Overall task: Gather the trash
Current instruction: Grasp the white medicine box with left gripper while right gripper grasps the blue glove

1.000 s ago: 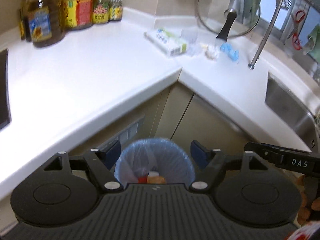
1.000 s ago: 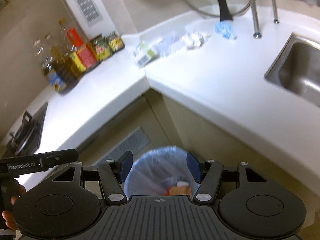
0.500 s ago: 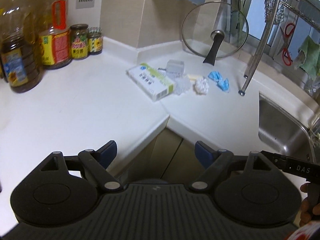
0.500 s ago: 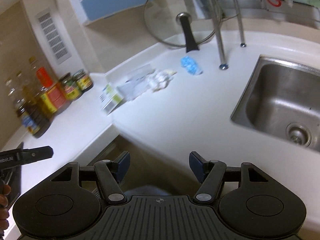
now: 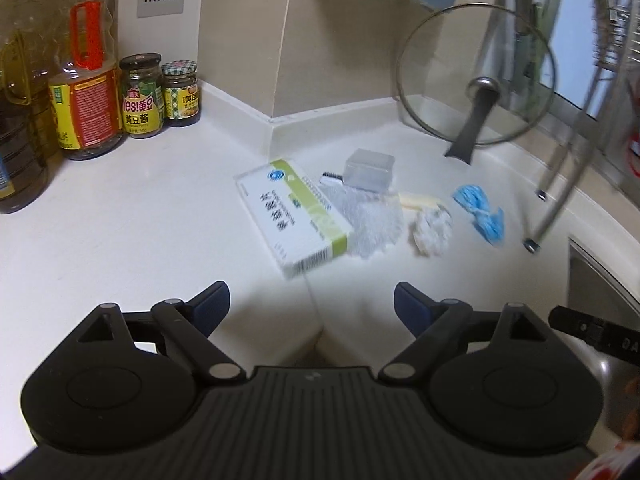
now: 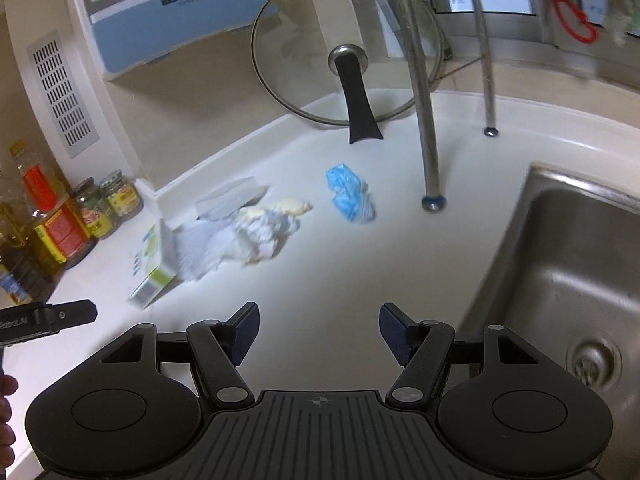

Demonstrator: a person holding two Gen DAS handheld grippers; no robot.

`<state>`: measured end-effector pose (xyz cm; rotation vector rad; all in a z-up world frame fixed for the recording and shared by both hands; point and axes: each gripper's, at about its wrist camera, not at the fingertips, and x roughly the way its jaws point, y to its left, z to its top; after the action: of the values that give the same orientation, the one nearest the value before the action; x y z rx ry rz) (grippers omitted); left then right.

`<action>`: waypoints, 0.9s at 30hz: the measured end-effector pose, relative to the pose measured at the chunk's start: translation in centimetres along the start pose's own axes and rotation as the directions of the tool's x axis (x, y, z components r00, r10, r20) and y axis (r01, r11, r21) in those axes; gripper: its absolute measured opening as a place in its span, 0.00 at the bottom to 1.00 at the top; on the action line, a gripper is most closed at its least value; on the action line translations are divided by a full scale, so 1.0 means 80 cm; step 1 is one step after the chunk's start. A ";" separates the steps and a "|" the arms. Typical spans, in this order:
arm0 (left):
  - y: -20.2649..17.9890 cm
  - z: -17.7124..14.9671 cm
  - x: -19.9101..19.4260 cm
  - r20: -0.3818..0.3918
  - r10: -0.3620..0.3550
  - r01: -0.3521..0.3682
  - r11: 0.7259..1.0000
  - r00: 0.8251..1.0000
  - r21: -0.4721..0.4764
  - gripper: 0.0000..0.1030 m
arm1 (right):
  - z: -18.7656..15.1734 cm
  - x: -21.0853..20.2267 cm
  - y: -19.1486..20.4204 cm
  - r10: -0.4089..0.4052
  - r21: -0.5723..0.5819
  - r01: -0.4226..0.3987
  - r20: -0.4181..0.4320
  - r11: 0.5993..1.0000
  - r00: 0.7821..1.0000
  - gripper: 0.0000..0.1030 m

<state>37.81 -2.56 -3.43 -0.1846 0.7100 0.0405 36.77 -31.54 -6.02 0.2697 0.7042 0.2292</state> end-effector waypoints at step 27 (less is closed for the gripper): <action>-0.002 0.053 0.151 -0.091 0.148 -0.157 0.981 0.985 -0.113 0.80 | 0.069 0.117 -0.054 0.075 0.009 -0.074 -0.041 0.997 0.996 0.65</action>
<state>49.68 -2.24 -8.14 -0.2472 0.8036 0.2236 47.85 -33.73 -9.07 0.2992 0.7365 0.3040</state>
